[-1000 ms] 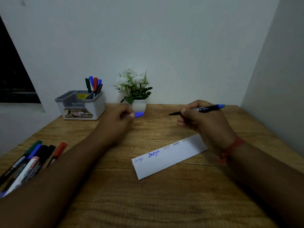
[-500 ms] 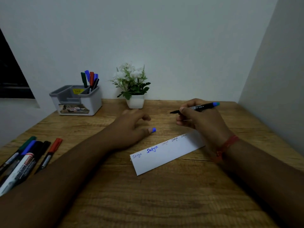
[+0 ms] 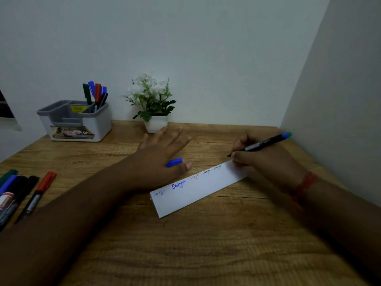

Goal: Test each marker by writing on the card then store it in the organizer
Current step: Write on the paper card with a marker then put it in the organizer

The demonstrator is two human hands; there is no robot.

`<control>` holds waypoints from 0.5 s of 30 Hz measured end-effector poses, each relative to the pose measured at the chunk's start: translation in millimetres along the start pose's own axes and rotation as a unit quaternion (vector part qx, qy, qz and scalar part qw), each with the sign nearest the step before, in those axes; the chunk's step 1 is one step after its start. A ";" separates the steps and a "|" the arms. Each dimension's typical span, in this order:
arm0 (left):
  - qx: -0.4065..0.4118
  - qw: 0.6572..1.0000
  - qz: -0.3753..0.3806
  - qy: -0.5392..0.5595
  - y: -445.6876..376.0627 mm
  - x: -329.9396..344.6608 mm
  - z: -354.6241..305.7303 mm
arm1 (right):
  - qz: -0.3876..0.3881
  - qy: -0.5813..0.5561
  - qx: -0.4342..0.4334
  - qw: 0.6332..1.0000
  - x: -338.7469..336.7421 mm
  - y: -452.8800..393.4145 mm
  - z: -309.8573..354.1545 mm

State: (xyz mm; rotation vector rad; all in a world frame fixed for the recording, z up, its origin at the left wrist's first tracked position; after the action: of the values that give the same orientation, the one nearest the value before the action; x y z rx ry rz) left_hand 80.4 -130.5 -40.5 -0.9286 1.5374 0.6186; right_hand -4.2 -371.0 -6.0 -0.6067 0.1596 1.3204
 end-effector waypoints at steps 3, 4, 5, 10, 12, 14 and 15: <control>0.002 1.000 0.020 -0.022 -2.7 5.1 -3.4 | 0.029 0.040 0.022 0.999 9.7 3.6 -11.4; 0.001 0.999 0.027 -0.026 -3.1 6.5 -3.1 | 0.035 0.059 0.018 0.997 12.9 3.0 -12.4; 0.001 0.999 0.035 -0.031 -3.6 7.7 -3.0 | 0.038 0.070 0.011 0.997 15.3 2.3 -12.0; -0.007 0.995 0.067 -0.074 -5.1 11.3 -1.7 | 0.044 0.083 -0.009 0.996 18.9 2.1 -12.2; -0.009 0.994 0.075 -0.082 -6.3 12.8 -1.2 | 0.046 0.078 -0.011 0.996 18.4 1.8 -12.9; -0.008 0.993 0.076 -0.085 -7.1 13.0 -0.4 | 0.048 0.072 -0.014 0.996 18.4 1.2 -13.0; -0.007 0.993 0.075 -0.088 -7.4 13.1 0.3 | 0.048 0.072 -0.015 0.996 18.5 0.9 -13.1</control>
State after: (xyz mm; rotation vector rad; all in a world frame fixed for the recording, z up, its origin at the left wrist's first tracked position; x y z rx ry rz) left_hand 86.6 -137.1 -52.4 -0.7525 1.4529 0.7981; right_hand 2.8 -361.6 -25.4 -0.7277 0.2896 1.3749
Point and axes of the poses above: each hand's wrist, its own y-axis away from the middle knuckle, its own x-axis out of the palm, z = x × y, the point moved 4 cm from there along -y, towards the middle knuckle, and after that the axes turned 7 degrees about -x, right-handed, at the moved point
